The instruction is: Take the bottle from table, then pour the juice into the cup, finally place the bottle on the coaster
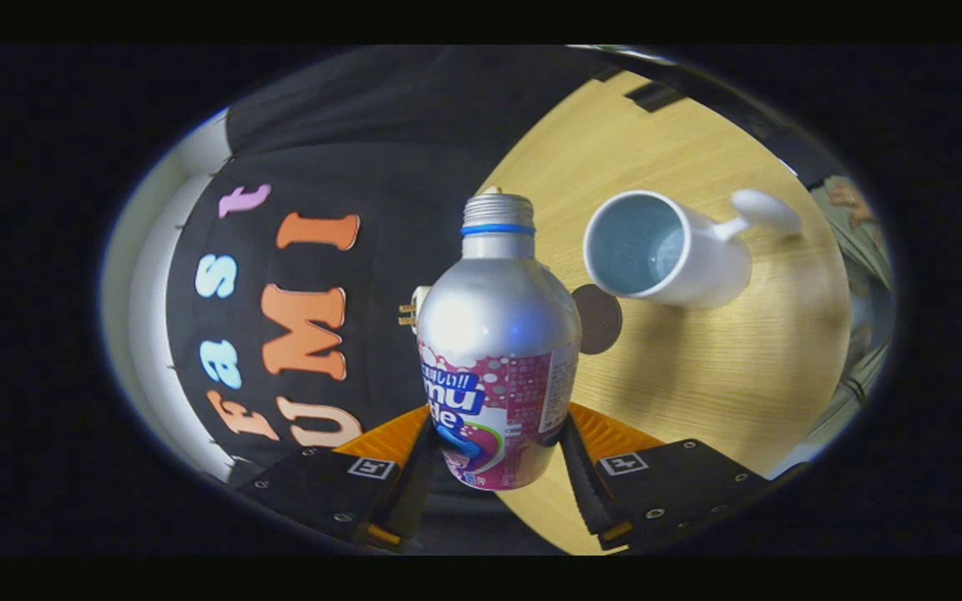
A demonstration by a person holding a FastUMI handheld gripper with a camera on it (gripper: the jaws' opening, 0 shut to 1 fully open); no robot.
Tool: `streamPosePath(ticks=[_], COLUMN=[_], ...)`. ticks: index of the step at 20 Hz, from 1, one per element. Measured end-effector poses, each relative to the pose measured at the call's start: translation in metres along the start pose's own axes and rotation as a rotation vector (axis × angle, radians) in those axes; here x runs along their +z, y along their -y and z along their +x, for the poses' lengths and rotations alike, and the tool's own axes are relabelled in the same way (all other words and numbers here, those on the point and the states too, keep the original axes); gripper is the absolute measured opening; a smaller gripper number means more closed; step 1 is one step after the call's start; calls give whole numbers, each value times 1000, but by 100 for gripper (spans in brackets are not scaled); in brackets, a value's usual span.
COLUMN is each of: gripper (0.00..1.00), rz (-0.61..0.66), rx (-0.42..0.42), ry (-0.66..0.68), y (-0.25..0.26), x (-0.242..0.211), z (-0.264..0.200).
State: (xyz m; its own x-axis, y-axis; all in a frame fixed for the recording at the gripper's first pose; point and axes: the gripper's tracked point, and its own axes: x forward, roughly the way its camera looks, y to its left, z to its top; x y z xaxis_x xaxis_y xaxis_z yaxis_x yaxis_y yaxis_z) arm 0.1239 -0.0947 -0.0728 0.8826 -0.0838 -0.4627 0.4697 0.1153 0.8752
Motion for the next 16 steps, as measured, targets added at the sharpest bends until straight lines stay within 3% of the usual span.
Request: streamPosePath(ticks=[7,12,16], gripper=[74,74,74], rz=[-548,-815,-956], rx=[-43,-115,-187], ry=[158,296,348], y=[-17,-23,-15], x=[23,40,45], z=[18,26,38])
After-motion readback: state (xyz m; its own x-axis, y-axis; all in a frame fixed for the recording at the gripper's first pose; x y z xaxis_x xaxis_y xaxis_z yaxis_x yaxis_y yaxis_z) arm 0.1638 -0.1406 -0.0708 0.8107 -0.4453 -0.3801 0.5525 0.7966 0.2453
